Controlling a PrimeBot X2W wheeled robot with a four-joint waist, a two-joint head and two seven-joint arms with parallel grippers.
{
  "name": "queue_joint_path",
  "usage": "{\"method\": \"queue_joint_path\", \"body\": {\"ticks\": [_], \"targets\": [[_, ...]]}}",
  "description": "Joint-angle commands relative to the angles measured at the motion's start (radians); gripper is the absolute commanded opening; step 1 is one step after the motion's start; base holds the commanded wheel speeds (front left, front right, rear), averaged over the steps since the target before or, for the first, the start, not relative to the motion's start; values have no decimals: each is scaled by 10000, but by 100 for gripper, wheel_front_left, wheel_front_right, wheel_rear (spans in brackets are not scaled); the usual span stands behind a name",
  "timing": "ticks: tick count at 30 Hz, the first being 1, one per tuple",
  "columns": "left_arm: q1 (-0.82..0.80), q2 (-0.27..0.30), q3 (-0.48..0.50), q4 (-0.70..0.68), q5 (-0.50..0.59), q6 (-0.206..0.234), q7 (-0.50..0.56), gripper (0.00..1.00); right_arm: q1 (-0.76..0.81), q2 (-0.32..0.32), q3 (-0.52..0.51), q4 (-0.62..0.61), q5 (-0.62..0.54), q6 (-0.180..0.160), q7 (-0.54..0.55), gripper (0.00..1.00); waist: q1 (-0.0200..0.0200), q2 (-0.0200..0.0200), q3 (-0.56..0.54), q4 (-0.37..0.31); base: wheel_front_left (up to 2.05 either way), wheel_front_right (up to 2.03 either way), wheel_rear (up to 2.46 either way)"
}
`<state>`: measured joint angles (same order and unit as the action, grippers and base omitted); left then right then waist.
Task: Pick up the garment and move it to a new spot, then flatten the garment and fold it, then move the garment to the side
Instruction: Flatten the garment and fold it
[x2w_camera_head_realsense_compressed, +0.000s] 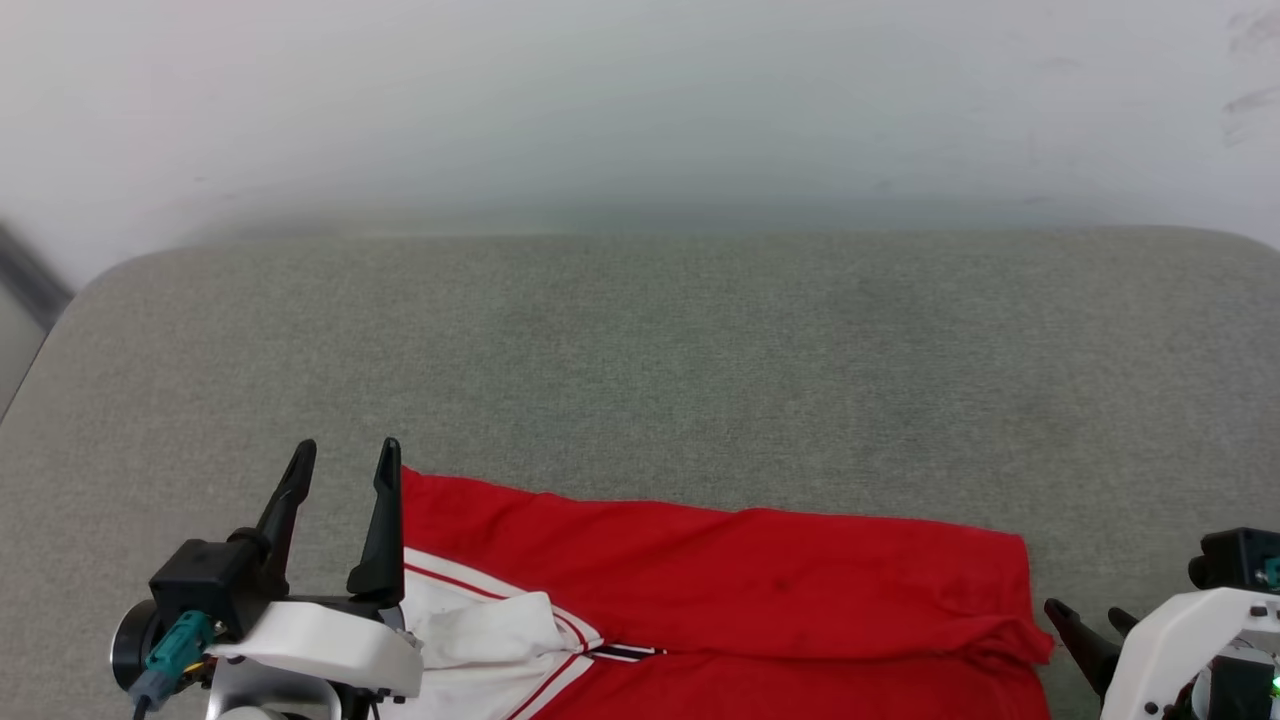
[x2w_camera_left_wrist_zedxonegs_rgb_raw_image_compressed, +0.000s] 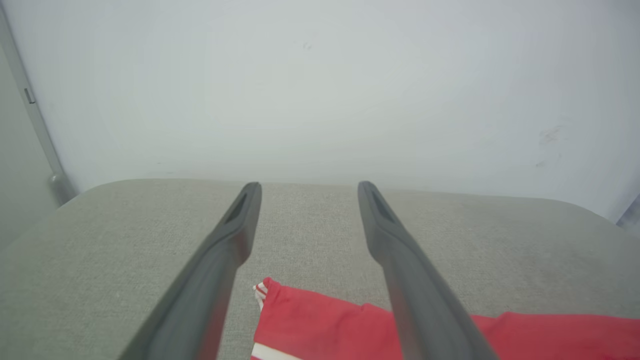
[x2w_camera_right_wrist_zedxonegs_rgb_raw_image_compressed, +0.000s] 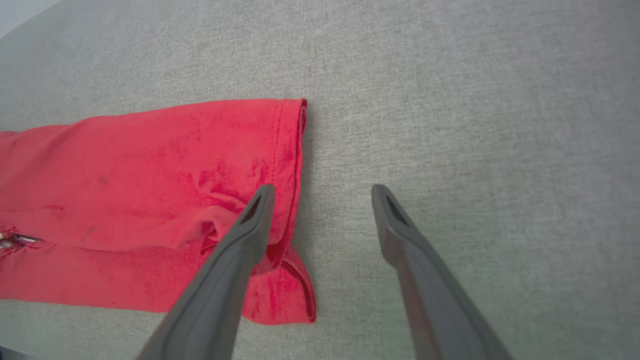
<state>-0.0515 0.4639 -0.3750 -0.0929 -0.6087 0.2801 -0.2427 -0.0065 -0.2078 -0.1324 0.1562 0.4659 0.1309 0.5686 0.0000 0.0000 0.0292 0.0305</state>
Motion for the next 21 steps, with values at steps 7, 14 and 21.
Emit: {"method": "queue_joint_path", "body": {"ticks": [7,14,21], "targets": [[336,163,-232,-889,760,585,13,100,-363,-276,482,452,195,-4,1186,100,0,0,539,540,0,0,0],[465,1,-265,-977,591,593,-4,100,-239,46,794,927,331,-2,2409,100,0,0,795,801,0,0,0],[467,-174,-299,-700,509,505,-66,100,-352,207,887,1215,449,-1,2734,0,0,0,682,842,0,0,0]]}}
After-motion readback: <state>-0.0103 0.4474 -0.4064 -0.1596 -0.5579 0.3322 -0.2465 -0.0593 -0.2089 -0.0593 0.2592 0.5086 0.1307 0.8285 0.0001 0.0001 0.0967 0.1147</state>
